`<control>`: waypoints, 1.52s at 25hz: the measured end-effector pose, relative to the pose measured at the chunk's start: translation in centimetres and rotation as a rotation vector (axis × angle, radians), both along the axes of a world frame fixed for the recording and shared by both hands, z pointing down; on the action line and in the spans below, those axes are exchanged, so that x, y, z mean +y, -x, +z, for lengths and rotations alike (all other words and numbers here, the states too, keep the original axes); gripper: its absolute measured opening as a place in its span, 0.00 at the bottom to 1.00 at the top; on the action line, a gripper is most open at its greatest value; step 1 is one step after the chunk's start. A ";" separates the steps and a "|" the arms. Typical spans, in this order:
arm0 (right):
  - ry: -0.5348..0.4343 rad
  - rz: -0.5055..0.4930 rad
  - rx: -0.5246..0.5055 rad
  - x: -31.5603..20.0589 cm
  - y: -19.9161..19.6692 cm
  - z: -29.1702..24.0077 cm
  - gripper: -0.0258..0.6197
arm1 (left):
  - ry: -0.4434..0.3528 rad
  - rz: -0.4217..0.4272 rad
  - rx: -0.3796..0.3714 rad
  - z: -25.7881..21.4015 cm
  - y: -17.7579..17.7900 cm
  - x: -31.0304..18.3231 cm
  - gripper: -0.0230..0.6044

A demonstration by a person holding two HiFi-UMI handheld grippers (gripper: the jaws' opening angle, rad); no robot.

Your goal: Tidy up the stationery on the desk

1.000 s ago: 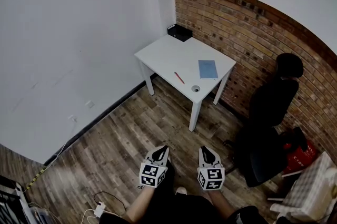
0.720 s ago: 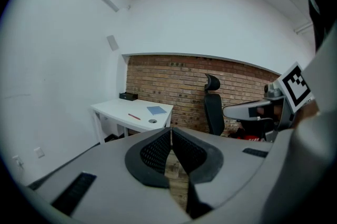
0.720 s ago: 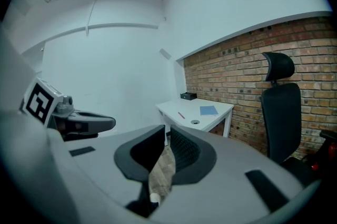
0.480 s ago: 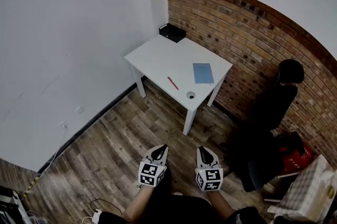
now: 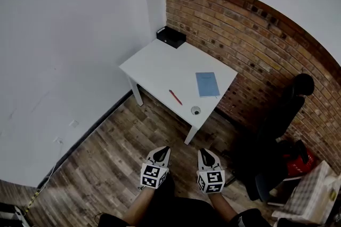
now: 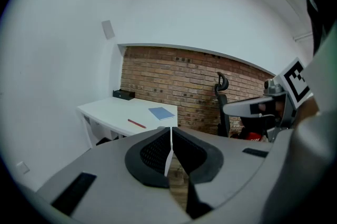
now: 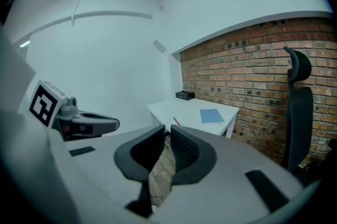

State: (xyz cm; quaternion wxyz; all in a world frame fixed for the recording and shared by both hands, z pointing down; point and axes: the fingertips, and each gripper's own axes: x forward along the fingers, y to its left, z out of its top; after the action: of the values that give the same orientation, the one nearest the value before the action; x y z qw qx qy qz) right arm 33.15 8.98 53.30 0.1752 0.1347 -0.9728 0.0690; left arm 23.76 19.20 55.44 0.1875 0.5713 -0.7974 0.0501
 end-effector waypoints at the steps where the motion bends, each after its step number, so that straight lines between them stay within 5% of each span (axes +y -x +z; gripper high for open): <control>1: -0.001 0.003 0.005 -0.4 1.4 0.0 0.08 | 0.004 0.005 -0.001 0.0 1.4 -0.4 0.07; 15: -0.002 0.067 -0.012 -3.8 17.7 -0.7 0.08 | 0.025 0.056 -0.002 0.0 18.3 -3.2 0.07; 28: 0.005 0.168 0.004 -7.5 19.6 0.3 0.08 | 0.004 0.107 -0.007 -0.1 22.7 -6.8 0.07; 38: 0.012 0.253 -0.028 -14.2 22.5 1.1 0.08 | 0.002 0.208 -0.038 0.1 25.8 -14.3 0.07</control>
State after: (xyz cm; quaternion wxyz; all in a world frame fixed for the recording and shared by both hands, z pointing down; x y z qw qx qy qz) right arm 10.67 -5.27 54.37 0.1523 0.2544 -0.9500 0.0982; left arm -2.02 4.95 55.55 0.1667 0.6498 -0.7372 0.0808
